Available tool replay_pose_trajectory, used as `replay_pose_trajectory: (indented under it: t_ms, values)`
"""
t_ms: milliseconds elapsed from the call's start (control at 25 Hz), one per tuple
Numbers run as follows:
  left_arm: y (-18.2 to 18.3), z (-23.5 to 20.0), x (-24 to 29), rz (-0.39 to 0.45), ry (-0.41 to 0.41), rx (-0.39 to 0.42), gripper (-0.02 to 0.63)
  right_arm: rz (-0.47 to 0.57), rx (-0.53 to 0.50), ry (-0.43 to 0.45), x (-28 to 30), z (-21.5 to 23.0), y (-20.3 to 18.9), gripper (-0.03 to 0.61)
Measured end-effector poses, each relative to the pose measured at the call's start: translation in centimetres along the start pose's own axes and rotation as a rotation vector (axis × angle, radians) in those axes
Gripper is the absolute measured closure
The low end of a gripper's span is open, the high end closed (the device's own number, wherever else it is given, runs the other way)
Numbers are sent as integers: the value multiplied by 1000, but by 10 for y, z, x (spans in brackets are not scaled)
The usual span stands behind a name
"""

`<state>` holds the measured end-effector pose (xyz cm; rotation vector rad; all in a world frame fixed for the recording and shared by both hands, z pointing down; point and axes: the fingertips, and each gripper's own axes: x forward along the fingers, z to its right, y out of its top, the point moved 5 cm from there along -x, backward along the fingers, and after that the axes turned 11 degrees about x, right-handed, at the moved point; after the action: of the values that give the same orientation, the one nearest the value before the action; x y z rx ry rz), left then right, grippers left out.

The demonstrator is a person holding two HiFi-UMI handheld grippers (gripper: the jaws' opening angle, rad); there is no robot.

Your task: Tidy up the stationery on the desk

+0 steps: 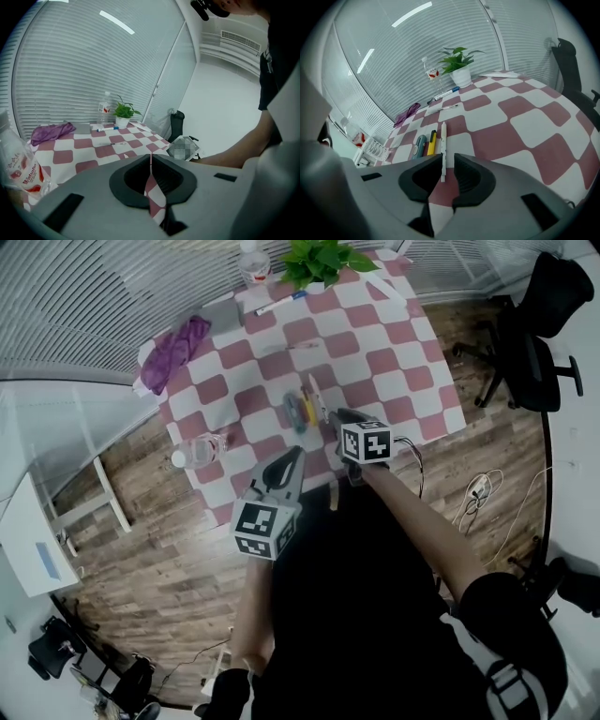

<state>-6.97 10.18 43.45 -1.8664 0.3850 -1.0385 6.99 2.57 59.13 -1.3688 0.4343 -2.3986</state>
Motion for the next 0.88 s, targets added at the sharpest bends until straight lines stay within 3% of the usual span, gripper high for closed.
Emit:
replay_pose_trajectory:
  t_ms: [200,440,880]
  values:
    - [8,-1,7,15,15,-7,578,17,-50,-1,-2,8,26,485]
    - [13,-4,15,18,62,-43,578,45,-218,11,6,7,79,483]
    - [12,-14,41,9,181,-162,578,27,-759,85,52,-35,164,482]
